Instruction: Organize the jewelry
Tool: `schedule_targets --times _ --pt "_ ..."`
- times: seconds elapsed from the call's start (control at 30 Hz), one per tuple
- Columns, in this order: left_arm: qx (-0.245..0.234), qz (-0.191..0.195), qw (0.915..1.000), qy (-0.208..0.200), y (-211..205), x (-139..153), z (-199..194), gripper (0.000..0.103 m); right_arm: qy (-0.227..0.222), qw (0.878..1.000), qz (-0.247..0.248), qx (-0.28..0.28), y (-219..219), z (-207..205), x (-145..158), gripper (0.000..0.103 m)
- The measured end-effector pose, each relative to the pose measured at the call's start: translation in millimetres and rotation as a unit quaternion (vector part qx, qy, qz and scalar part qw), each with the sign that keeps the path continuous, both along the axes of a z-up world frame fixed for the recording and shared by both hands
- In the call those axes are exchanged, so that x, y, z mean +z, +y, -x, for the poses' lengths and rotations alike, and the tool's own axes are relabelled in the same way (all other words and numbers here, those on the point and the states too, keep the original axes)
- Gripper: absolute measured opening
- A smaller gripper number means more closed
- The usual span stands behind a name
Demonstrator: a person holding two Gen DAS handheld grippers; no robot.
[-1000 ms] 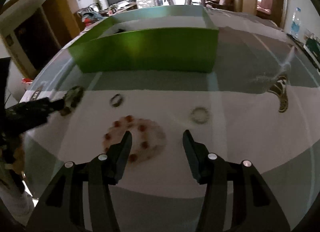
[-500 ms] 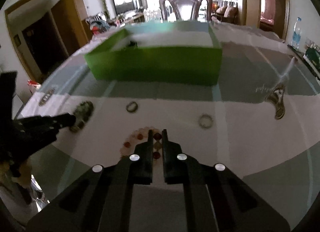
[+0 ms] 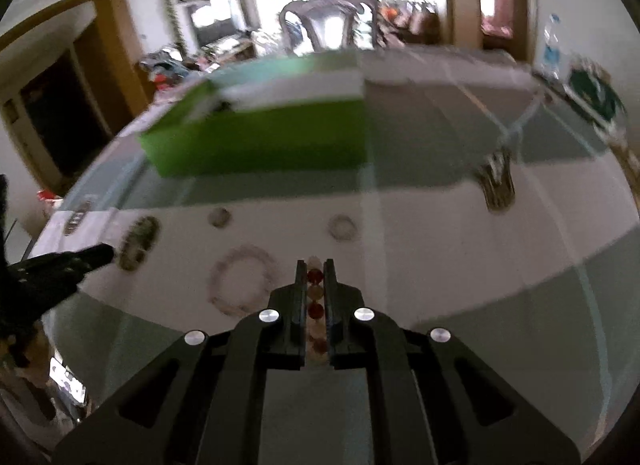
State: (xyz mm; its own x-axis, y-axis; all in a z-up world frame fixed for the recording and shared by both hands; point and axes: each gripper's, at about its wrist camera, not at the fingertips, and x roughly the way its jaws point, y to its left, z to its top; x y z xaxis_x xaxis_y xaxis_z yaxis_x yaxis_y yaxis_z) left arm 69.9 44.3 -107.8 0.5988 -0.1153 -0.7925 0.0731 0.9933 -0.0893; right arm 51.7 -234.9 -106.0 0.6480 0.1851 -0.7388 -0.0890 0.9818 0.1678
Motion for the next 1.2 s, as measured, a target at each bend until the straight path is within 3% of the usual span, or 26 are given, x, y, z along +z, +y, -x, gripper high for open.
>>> schedule_targets --times 0.07,0.1,0.13,0.3,0.4,0.57,0.67,0.73,1.0,1.2 --pt "0.012 0.006 0.9999 0.008 5 -6 -6 0.029 0.01 1.0 -0.009 -0.013 -7 -1 -9 0.02" --pt "0.016 0.005 0.9998 0.009 6 -7 -7 0.035 0.012 1.0 -0.012 -0.019 -10 -1 -13 0.033" --pt "0.021 0.003 0.9998 0.006 7 -8 -8 0.038 0.012 1.0 -0.015 -0.024 -13 -1 -16 0.038" --pt "0.024 0.018 0.9995 0.002 8 -5 -12 0.039 0.0 1.0 -0.013 -0.021 -12 2 -18 0.039" --pt "0.014 0.003 0.9998 -0.016 0 0 -17 0.039 -0.004 1.0 -0.009 -0.022 -11 2 -18 0.039" --pt "0.013 -0.015 0.9997 -0.014 -11 -7 -34 0.026 -0.006 1.0 -0.01 -0.014 -9 0 -17 0.044" --pt "0.013 -0.016 0.9997 -0.015 -12 -6 -33 0.005 -0.007 1.0 -0.008 -0.012 -9 -2 -17 0.045" --pt "0.012 -0.015 0.9994 -0.027 -11 1 -27 0.001 -0.008 1.0 -0.005 -0.01 -8 -3 -17 0.047" --pt "-0.006 0.018 0.9974 -0.07 0 40 8 0.001 -0.009 1.0 -0.009 -0.009 -8 -6 -17 0.052" --pt "-0.033 0.019 0.9986 -0.037 -8 17 25 0.001 -0.007 0.999 -0.035 -0.005 -14 -6 -17 0.056"
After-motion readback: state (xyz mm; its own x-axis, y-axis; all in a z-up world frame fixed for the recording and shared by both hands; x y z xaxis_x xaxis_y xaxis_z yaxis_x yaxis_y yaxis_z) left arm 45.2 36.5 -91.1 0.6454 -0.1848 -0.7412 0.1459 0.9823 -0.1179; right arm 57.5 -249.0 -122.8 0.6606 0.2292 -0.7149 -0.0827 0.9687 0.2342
